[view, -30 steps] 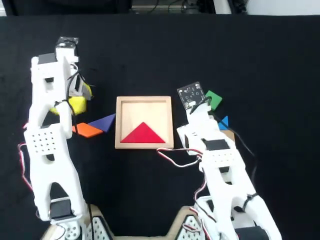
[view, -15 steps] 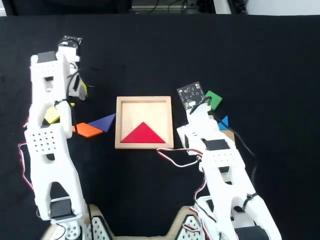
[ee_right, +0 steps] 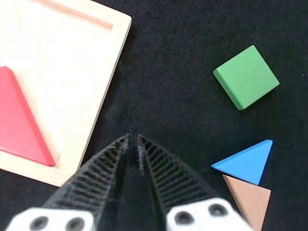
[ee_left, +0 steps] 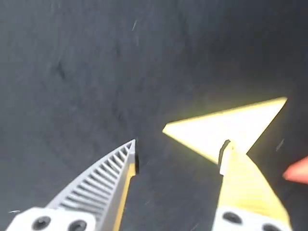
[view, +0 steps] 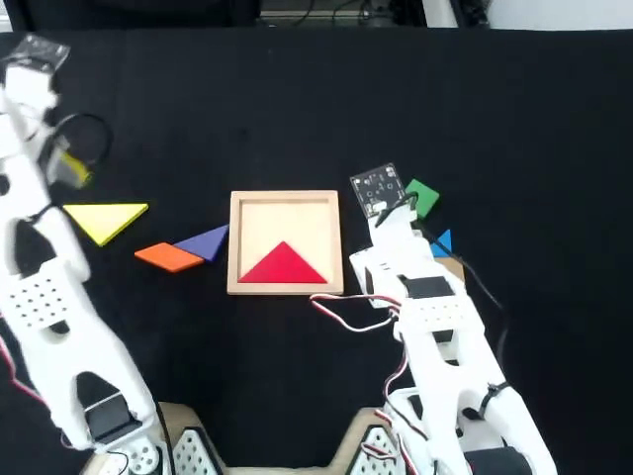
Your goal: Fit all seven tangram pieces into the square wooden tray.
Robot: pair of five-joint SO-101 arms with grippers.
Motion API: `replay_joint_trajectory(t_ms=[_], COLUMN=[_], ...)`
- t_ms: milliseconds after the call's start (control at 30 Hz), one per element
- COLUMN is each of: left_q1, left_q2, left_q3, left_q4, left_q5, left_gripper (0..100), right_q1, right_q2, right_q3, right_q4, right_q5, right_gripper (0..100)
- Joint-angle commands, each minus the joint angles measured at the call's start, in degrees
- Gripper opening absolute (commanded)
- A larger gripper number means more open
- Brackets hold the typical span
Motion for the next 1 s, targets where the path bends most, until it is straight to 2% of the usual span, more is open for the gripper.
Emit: replay_joint_trajectory(t_ms=[0, 67, 100, 333, 600, 800, 967], left_q1=[-6.4, -8.6, -9.0, -6.2, -2.4, 2.9, 9.2], left_q2=[-3.4, -3.4, -3.3, -3.4, -3.5, -3.4, -3.4], left_q3=[5.1, 9.1, 11.3, 26.2, 33.4, 35.5, 37.7], left_q4=[2.1, 0.4, -0.9, -6.3, -6.9, -7.8, -13.7], left_q5=[-26.1, -32.3, -33.0, -33.5, -33.7, -32.7, -25.3], left_gripper=[28, 28, 28, 28, 28, 28, 28], right_q1=[0.5, 0.5, 0.5, 0.4, 0.5, 0.5, 0.5], right_q2=[-1.5, -1.5, -1.5, -1.5, -1.5, -1.5, -1.5], right_q3=[-0.2, -0.2, -0.2, 1.4, 1.4, 1.4, 1.4], right_q4=[-1.0, -1.0, -1.0, -4.0, -4.2, -4.2, -4.1], right_q5=[0.0, 0.0, 0.0, 0.0, 0.0, 0.0, 0.0], right_gripper=[1.1, 1.1, 1.1, 1.1, 1.2, 1.2, 1.2])
